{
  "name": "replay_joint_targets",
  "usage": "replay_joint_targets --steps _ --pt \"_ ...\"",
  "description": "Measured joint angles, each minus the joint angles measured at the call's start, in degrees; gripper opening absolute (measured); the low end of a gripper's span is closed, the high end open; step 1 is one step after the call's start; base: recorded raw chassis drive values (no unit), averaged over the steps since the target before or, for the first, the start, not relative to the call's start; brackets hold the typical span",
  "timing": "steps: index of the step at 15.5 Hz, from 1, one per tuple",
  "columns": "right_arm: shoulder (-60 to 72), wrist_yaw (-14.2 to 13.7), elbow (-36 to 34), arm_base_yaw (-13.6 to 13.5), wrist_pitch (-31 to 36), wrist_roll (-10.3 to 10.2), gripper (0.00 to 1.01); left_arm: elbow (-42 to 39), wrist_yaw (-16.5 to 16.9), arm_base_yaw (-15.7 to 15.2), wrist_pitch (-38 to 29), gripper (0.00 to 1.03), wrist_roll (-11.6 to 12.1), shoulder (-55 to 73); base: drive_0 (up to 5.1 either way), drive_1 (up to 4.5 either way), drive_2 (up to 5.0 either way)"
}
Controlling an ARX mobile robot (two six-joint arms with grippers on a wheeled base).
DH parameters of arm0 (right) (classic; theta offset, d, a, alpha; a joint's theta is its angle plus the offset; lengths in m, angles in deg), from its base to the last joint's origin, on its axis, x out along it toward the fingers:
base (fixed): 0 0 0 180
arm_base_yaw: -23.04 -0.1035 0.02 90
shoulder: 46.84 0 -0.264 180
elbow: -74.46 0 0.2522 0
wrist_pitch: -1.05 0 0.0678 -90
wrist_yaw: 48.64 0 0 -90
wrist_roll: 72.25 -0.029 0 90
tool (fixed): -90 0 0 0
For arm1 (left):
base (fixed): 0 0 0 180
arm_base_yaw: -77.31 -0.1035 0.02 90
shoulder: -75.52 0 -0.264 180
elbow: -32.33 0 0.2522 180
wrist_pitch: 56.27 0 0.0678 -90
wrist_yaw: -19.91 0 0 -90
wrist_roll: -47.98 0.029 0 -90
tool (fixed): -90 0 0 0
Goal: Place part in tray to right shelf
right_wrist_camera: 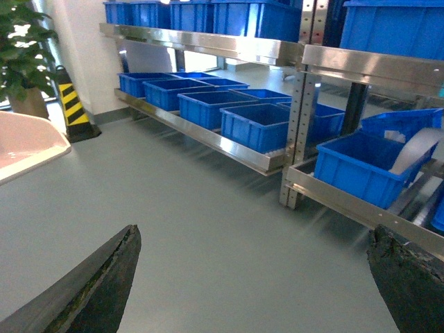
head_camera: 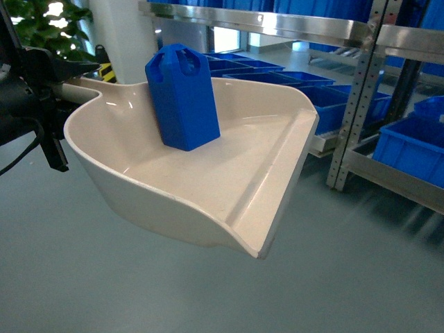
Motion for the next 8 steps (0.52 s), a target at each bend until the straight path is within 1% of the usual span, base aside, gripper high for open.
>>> replay_joint_targets --steps 8 --pt "0.0 0.0 0.0 0.0 0.0 0.0 0.98 0.0 0.0 0.0 0.0 0.12 0.0 0.0 -1.7 -1.73 -1.7"
